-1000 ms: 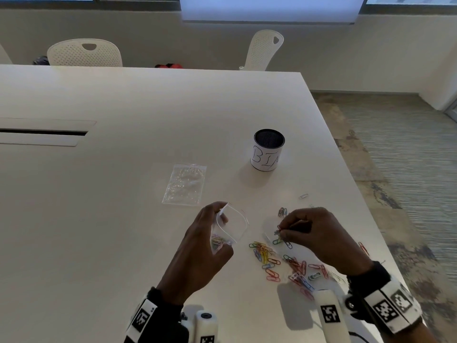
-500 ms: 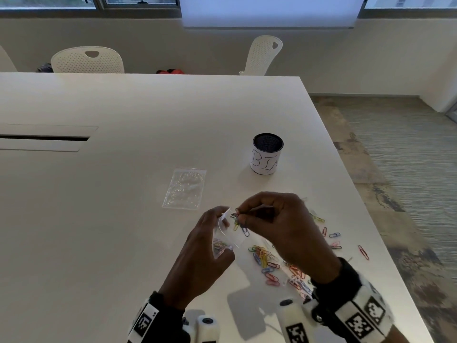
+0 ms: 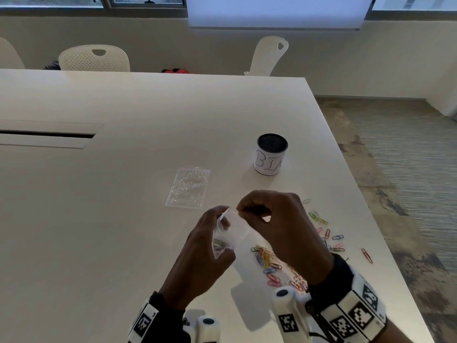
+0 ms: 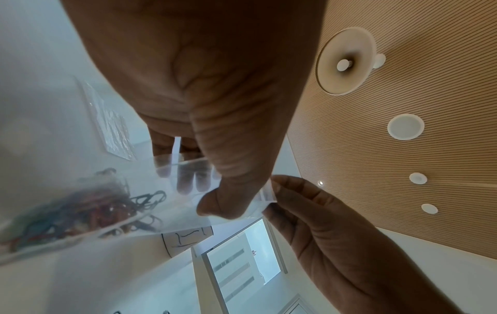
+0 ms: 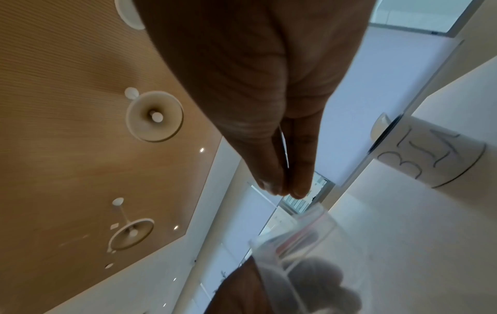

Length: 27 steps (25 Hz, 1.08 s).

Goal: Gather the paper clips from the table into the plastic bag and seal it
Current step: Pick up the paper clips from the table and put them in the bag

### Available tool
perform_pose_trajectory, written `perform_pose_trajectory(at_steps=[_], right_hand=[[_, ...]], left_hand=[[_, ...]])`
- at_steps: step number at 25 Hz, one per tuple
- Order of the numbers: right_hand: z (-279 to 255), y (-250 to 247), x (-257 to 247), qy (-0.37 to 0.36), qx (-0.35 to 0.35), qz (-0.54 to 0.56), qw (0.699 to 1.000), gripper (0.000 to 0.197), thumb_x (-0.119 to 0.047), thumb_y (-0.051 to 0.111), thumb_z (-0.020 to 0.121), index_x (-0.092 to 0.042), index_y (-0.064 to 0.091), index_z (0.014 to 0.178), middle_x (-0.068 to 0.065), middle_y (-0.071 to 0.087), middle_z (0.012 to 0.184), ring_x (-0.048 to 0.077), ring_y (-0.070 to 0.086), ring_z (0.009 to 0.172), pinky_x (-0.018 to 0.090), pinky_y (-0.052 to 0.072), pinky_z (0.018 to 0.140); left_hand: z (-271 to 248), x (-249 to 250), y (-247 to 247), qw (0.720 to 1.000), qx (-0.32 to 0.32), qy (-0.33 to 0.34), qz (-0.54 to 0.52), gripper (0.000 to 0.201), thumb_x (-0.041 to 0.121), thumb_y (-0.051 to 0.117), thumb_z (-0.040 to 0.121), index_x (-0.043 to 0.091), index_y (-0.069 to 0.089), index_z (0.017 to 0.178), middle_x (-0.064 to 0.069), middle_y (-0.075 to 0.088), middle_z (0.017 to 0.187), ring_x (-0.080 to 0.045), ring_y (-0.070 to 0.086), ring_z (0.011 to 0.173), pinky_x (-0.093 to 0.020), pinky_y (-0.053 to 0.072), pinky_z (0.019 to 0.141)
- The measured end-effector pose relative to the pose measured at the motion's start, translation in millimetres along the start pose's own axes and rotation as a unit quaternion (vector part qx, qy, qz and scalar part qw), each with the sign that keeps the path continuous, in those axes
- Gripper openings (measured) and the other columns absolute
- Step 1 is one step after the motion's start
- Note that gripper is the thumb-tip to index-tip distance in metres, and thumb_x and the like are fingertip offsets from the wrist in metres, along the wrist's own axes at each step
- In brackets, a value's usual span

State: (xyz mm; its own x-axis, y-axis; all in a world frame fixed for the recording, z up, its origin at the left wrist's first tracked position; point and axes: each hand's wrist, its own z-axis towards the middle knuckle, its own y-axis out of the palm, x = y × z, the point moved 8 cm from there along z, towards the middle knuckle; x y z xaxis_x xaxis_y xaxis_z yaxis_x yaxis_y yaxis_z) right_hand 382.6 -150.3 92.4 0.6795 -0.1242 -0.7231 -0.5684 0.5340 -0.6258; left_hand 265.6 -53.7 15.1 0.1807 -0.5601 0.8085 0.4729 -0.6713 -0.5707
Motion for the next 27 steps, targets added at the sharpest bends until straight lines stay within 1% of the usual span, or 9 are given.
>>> perform_pose_trajectory(at_steps=[2,4,6,9,11,13,17,23,27], right_hand=[[-2.8,-14.9,14.1,0.018,0.025,-0.005,1.0,0.011,-0.01,0.077,0.09,-0.019,0.078,0.097,-0.011,0.077,0.088,0.0,0.072,0.083,0.01,0.056,0.079],[-8.6,-18.4,35.4,0.044,0.001,-0.025,0.999,0.012,-0.012,0.076,0.091,-0.021,0.076,0.099,-0.011,0.076,0.091,0.003,0.071,0.084,0.017,0.059,0.08],[-19.9,-4.5,57.9,0.072,-0.108,-0.081,0.988,0.026,-0.021,0.078,0.09,-0.026,0.072,0.114,-0.011,0.072,0.111,0.002,0.068,0.094,0.026,0.059,0.089],[-47.0,25.2,82.2,0.099,-0.28,-0.161,0.941,0.066,-0.04,0.08,0.084,-0.036,0.052,0.144,-0.015,0.05,0.145,0.002,0.051,0.123,0.023,0.044,0.107],[-57.5,36.7,89.2,0.083,-0.31,-0.198,0.926,0.087,-0.05,0.082,0.078,-0.042,0.038,0.152,-0.016,0.038,0.154,0.005,0.042,0.133,0.025,0.038,0.112],[-61.1,44.2,92.1,0.055,-0.315,-0.227,0.92,0.096,-0.053,0.083,0.075,-0.047,0.03,0.155,-0.016,0.031,0.158,0.008,0.036,0.137,0.029,0.035,0.114],[-59.0,51.9,95.0,0.022,-0.319,-0.243,0.916,0.074,-0.048,0.076,0.084,-0.05,0.04,0.149,-0.014,0.031,0.159,0.012,0.034,0.139,0.032,0.039,0.112],[-60.9,52.6,89.5,-0.007,-0.292,-0.229,0.929,0.038,-0.035,0.066,0.096,-0.039,0.062,0.134,-0.013,0.055,0.139,0.007,0.051,0.12,0.021,0.05,0.098],[-68.0,53.3,81.4,-0.033,-0.276,-0.237,0.931,0.018,-0.029,0.059,0.102,-0.033,0.072,0.113,-0.014,0.064,0.122,0.004,0.055,0.103,0.025,0.055,0.088]], left_hand=[[-0.5,0.3,-1.7,1.0,0.002,0.002,-0.003,0.065,0.011,0.07,0.08,0.034,0.045,0.135,0.012,0.058,0.113,-0.01,0.06,0.104,-0.004,0.045,0.081],[-0.7,-0.8,-3.0,1.0,0.003,-0.002,0.001,0.067,0.011,0.071,0.08,0.033,0.044,0.138,0.012,0.058,0.115,-0.01,0.06,0.107,-0.002,0.043,0.082],[-0.4,-2.5,-2.9,1.0,0.004,-0.005,0.005,0.069,0.01,0.072,0.08,0.033,0.044,0.139,0.012,0.058,0.115,-0.01,0.061,0.108,-0.001,0.042,0.082],[-0.2,-3.0,-1.7,1.0,0.003,-0.01,0.007,0.07,0.01,0.073,0.081,0.035,0.043,0.139,0.014,0.057,0.116,-0.011,0.061,0.108,-0.001,0.043,0.081],[0.2,-2.3,-1.0,1.0,0.004,-0.008,0.008,0.07,0.01,0.072,0.08,0.039,0.042,0.137,0.015,0.057,0.116,-0.01,0.061,0.108,-0.002,0.043,0.081],[0.6,-1.8,-0.5,1.0,0.004,-0.008,0.01,0.069,0.011,0.072,0.081,0.041,0.042,0.136,0.015,0.057,0.115,-0.009,0.06,0.109,-0.002,0.043,0.081],[0.3,-3.3,-0.1,1.0,0.001,-0.014,0.017,0.069,0.013,0.072,0.081,0.04,0.042,0.136,0.015,0.057,0.116,-0.008,0.06,0.108,-0.001,0.042,0.081],[-0.2,-5.0,-0.9,1.0,0.002,-0.016,0.017,0.069,0.01,0.072,0.079,0.037,0.044,0.137,0.016,0.055,0.116,-0.008,0.058,0.107,-0.001,0.041,0.08],[-1.9,-6.8,-1.0,1.0,0.004,-0.021,0.016,0.069,0.009,0.073,0.08,0.037,0.044,0.136,0.017,0.055,0.116,-0.007,0.058,0.109,0.001,0.041,0.079]])
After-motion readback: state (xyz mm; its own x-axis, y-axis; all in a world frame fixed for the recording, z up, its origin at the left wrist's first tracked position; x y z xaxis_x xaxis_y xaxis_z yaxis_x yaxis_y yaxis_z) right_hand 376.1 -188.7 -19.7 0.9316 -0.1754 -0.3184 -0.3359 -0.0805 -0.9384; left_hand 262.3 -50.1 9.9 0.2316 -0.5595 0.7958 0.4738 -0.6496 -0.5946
